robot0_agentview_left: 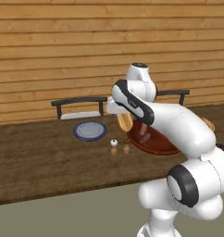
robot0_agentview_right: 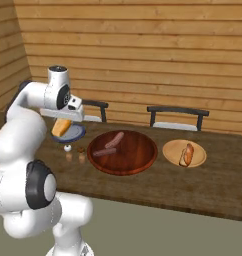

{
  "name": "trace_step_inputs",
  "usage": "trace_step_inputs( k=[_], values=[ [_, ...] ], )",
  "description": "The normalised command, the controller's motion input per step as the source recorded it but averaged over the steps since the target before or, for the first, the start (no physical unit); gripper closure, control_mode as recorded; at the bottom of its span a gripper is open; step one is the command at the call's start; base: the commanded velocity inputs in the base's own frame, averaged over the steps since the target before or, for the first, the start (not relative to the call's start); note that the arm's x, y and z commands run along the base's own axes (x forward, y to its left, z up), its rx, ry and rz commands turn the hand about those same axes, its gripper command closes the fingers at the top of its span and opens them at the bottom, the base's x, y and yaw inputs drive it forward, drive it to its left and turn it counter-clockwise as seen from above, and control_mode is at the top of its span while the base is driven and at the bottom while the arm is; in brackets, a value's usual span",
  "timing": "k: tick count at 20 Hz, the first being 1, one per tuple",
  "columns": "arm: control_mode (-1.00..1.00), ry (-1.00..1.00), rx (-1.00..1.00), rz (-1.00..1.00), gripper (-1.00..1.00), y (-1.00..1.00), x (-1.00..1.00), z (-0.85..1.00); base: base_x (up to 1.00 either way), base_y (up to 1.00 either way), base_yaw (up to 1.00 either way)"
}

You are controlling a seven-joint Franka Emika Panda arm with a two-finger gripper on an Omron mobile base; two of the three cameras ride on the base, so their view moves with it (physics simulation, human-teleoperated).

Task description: Place one bun and one sausage from the bowl on each plate.

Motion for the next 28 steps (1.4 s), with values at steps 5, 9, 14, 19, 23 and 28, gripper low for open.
trace_step_inputs(
  k=[5,9,14,19,23,28],
  values=[
    [-1.00,0.12,-0.12,0.34,1.00,0.73,0.18,-0.04,0.00,0.00,0.00],
    [-1.00,0.08,-0.18,0.32,1.00,0.64,0.53,-0.27,0.00,0.00,0.00],
    [-1.00,0.05,-0.12,0.18,1.00,0.25,0.67,-0.43,0.00,0.00,0.00],
    [-1.00,0.00,-0.01,0.01,1.00,0.10,0.44,-0.11,0.00,0.00,0.00],
    [-1.00,0.12,0.06,0.03,1.00,0.01,0.11,-0.31,0.00,0.00,0.00],
    [-1.00,0.10,0.04,0.03,1.00,0.00,0.34,-0.57,0.00,0.00,0.00]
  ],
)
